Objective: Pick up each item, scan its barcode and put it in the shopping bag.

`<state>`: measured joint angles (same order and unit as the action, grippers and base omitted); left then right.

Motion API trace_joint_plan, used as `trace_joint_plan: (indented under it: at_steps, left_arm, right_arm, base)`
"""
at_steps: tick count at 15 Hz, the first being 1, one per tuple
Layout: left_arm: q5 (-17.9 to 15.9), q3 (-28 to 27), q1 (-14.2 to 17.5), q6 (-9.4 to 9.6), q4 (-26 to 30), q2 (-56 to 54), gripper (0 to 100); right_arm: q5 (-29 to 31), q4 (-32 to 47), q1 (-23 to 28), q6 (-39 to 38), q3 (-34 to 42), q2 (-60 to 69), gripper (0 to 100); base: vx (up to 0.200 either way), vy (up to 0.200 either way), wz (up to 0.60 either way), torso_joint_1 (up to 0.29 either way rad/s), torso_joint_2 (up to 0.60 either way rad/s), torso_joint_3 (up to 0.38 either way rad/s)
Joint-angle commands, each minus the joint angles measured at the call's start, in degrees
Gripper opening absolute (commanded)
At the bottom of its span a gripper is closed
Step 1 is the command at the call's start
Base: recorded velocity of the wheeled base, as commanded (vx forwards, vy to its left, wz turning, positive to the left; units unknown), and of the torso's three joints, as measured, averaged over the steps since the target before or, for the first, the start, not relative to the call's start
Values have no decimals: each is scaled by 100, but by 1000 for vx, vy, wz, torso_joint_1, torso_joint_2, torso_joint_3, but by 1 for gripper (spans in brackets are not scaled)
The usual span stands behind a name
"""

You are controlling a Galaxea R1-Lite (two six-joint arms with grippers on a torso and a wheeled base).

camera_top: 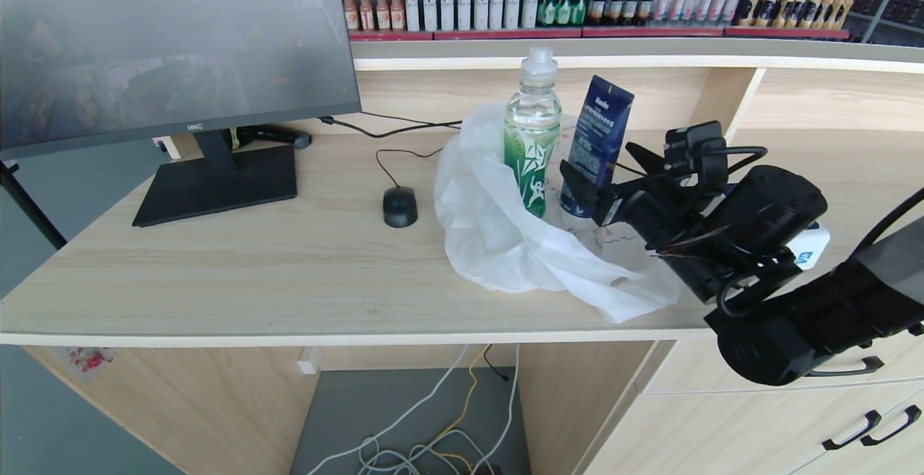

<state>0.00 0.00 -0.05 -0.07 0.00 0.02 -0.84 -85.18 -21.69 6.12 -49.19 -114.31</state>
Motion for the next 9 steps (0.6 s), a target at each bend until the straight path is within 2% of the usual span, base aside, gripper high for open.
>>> trace_joint_plan:
  at_steps: [1, 6, 9]
  left_arm:
    - [0, 0, -4, -1, 0, -2, 100]
    - [0, 0, -4, -1, 0, -2, 100]
    - [0, 0, 5, -1, 0, -2, 100]
  right_arm:
    - [-13, 1, -20, 3, 489, 629, 100]
    - [-39, 10, -11, 3, 2159, 2211, 100]
    - [-21, 326, 42, 3, 3117, 3670, 100]
  base:
    - [0, 0, 0, 0, 0, 0]
    - [0, 0, 0, 0, 0, 0]
    - [0, 0, 0, 0, 0, 0]
